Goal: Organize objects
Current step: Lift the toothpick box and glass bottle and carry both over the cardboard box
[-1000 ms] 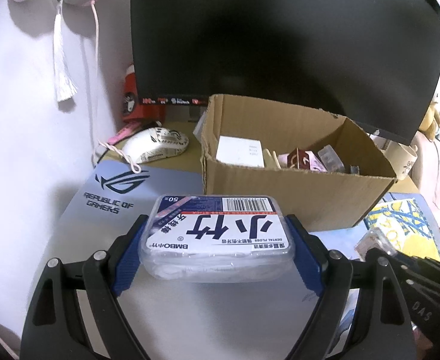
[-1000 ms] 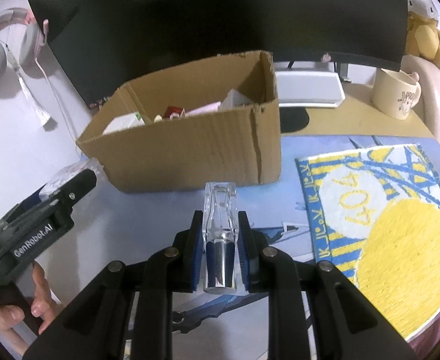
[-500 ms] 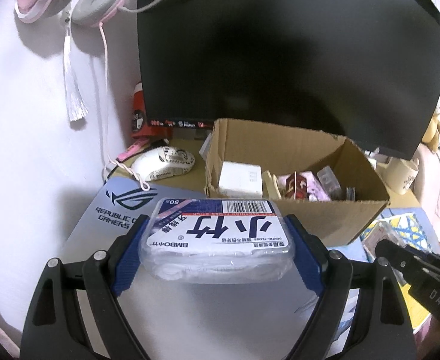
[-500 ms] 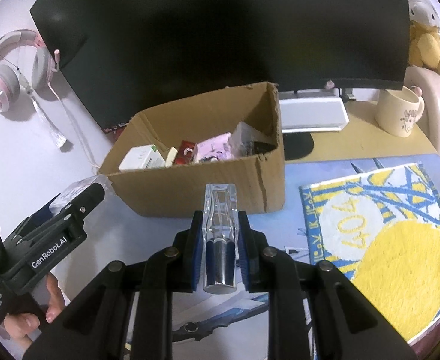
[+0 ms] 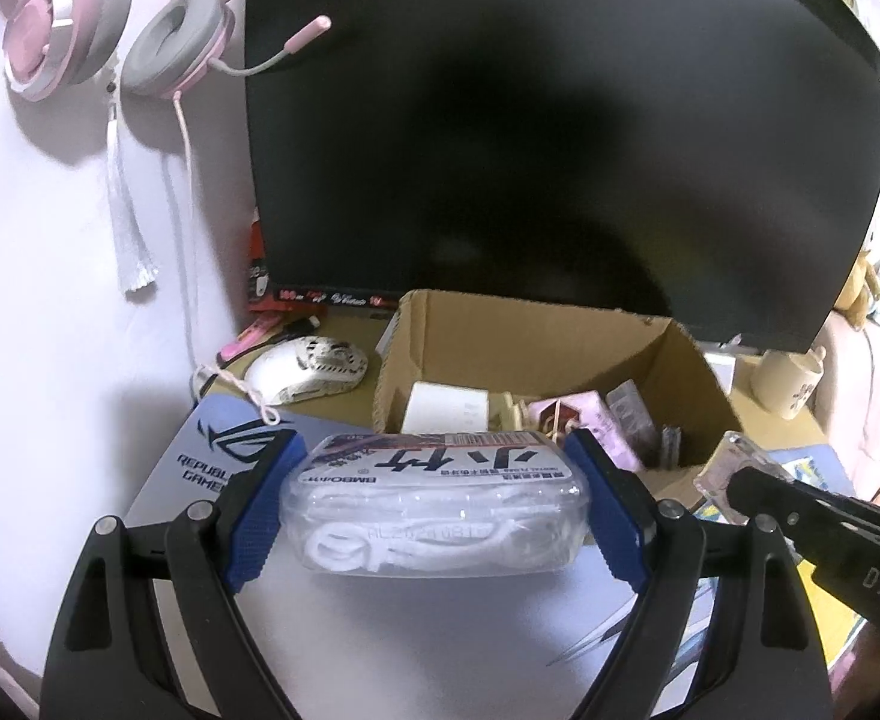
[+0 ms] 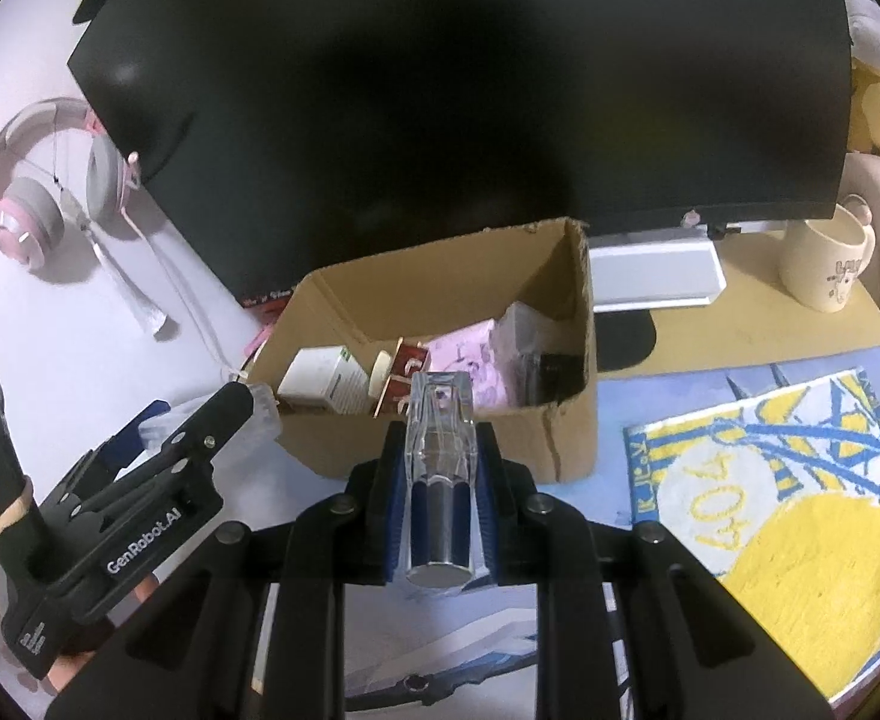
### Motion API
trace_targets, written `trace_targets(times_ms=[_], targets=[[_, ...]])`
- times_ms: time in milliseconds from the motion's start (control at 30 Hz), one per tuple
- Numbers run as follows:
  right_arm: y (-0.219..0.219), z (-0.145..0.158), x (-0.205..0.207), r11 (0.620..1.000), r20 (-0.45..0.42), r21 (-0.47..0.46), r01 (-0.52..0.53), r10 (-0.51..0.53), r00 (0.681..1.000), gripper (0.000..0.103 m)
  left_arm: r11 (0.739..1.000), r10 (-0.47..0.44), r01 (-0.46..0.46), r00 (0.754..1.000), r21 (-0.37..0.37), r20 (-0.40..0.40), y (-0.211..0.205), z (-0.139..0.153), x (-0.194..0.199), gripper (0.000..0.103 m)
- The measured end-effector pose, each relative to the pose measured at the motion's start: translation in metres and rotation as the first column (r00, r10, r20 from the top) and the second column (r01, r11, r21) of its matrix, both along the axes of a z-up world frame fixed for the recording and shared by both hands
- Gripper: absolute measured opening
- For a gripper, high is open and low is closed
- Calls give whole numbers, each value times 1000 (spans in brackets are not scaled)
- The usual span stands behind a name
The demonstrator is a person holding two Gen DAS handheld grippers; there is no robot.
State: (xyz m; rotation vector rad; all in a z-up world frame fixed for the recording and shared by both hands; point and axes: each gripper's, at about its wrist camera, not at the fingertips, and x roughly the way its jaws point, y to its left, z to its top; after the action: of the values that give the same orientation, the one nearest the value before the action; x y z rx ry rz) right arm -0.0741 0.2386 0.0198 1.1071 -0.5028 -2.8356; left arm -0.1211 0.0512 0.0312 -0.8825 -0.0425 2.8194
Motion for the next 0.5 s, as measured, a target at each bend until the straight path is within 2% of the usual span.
trace_targets(times_ms=[200,400,500], targets=[[11,11,-4,1000,-36,-26,-17,16,999,23,1000,-7,8,1000,13,-29,6,12,-4,87],[14,24,-16,1000,-57,-1,-17,17,998,23,1000,-1,3,998,26,-69,11,26,-20,87],[16,27,-26,1000,-36,1,-24,24,999,23,999,-6,9,994,33,-106,11,33,-26,87]])
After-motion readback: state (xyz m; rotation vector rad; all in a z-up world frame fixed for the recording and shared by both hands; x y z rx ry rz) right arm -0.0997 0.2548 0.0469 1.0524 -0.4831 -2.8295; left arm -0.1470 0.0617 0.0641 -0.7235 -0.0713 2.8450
